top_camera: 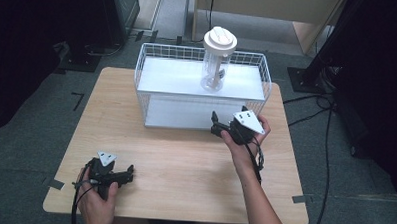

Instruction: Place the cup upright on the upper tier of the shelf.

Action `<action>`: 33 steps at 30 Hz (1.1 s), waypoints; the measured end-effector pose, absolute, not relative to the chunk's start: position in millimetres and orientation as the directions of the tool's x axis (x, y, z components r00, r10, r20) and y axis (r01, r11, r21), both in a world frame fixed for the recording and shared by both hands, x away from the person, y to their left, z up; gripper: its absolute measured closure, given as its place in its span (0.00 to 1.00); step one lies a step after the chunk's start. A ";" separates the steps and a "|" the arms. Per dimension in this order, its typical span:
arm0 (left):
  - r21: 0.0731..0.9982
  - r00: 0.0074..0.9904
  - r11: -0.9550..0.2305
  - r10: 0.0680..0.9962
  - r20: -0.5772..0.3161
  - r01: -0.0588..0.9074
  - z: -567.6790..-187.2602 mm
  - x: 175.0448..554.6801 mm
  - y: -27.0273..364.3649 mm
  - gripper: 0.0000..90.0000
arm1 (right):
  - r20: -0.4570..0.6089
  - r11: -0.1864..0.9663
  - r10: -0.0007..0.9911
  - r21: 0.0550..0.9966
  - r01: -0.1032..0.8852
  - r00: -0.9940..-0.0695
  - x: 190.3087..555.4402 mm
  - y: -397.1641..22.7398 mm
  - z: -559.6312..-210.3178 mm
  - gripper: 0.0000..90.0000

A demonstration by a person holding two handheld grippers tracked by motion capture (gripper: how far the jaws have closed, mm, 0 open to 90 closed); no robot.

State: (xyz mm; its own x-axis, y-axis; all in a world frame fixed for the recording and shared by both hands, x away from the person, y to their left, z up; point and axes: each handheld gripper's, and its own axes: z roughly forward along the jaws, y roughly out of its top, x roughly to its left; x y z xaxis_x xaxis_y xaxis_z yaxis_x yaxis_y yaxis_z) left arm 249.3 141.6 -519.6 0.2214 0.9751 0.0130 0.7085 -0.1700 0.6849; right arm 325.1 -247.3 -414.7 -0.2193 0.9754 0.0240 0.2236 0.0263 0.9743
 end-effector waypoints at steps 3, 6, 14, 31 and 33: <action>0.685 0.221 -0.170 0.975 0.013 0.708 -519.7 249.3 141.5 0.00 | 0.024 0.029 0.977 0.971 0.239 -0.213 321.1 -252.0 -422.9 0.00; 0.685 0.220 -0.167 0.975 0.011 0.709 -519.7 249.3 141.4 0.00 | 0.023 0.030 0.979 0.967 0.251 -0.205 317.3 -257.5 -430.7 0.00; 0.683 0.222 -0.170 0.975 0.012 0.710 -519.5 249.2 141.5 0.00 | 0.028 0.024 0.984 0.958 0.287 -0.177 306.1 -273.7 -449.1 0.00; 0.681 0.225 -0.174 0.974 0.014 0.711 -519.3 249.1 141.8 0.00 | 0.038 0.002 0.993 0.936 0.352 -0.108 275.8 -312.6 -481.1 0.00; 0.683 0.222 -0.170 0.975 0.012 0.710 -519.5 249.2 141.5 0.00 | 0.036 0.002 0.994 0.934 0.358 -0.099 271.9 -317.5 -483.6 0.00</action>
